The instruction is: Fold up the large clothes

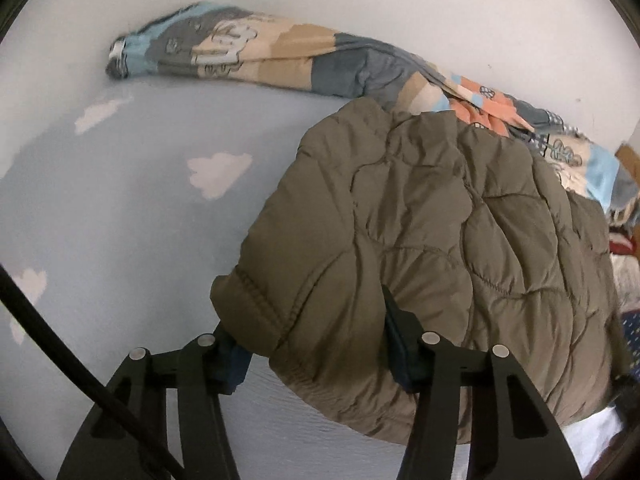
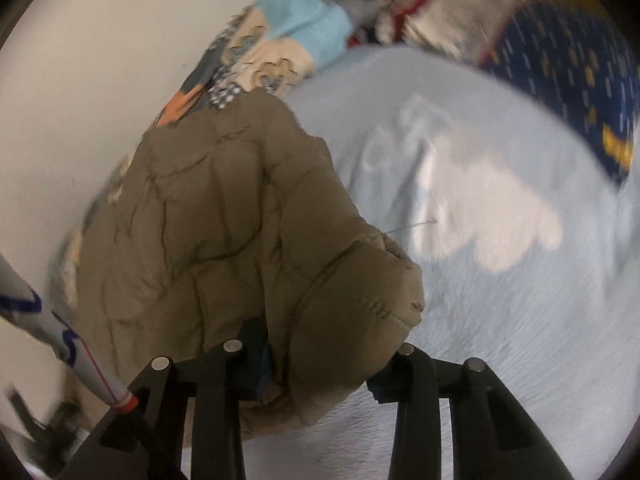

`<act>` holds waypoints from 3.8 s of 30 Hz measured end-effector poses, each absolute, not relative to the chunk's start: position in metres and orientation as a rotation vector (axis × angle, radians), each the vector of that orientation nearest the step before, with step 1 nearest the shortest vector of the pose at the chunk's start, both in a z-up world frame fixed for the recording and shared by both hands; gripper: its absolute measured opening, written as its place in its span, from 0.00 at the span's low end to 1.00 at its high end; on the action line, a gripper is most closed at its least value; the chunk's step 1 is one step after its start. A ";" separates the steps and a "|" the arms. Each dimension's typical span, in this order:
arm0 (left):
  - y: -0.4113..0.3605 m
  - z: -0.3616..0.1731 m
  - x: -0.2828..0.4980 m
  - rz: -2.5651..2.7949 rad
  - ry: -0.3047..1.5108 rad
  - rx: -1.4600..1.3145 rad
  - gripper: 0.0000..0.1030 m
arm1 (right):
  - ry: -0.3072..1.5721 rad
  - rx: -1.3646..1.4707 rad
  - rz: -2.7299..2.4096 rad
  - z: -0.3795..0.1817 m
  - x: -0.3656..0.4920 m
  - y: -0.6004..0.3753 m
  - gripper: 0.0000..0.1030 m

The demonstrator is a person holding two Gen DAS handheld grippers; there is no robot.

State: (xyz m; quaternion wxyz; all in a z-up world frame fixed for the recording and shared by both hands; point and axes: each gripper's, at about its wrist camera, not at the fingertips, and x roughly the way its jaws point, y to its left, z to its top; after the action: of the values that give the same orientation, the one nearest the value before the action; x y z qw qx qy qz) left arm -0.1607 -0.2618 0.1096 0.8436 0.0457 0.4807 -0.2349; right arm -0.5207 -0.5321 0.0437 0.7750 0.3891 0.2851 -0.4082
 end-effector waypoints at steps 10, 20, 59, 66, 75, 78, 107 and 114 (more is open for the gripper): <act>-0.256 0.140 -0.180 -0.495 0.924 0.172 0.49 | 0.704 0.490 -0.929 0.086 -0.499 -0.498 0.32; -0.223 0.176 -0.210 -0.519 0.909 0.181 0.49 | 0.690 0.474 -0.898 0.124 -0.523 -0.467 0.32; -0.043 0.124 -0.295 -0.471 1.354 -0.167 0.75 | 0.727 0.939 -0.798 0.053 -0.691 -0.366 0.51; 0.001 0.111 -0.283 -0.509 1.497 -0.425 0.75 | 0.639 1.105 -0.775 0.055 -0.728 -0.365 0.58; 0.035 0.160 -0.269 -0.280 1.186 -0.386 0.75 | 0.538 0.979 -0.983 0.088 -0.762 -0.348 0.59; -0.010 0.183 -0.288 -0.386 1.071 -0.202 0.75 | 0.531 0.814 -1.012 0.107 -0.752 -0.343 0.59; -0.154 0.171 -0.371 -0.619 0.837 0.340 0.82 | 0.714 0.556 -0.968 0.073 -0.661 -0.334 0.66; -0.170 0.178 -0.396 -0.680 0.789 0.380 0.82 | 0.632 0.348 -0.859 0.106 -0.632 -0.284 0.66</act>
State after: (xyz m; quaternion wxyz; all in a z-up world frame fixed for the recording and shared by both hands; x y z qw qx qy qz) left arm -0.3958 -0.1703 0.1784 0.8502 0.1806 0.3747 -0.3229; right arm -0.6319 -0.2837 0.1065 0.8467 0.1652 0.2997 -0.4075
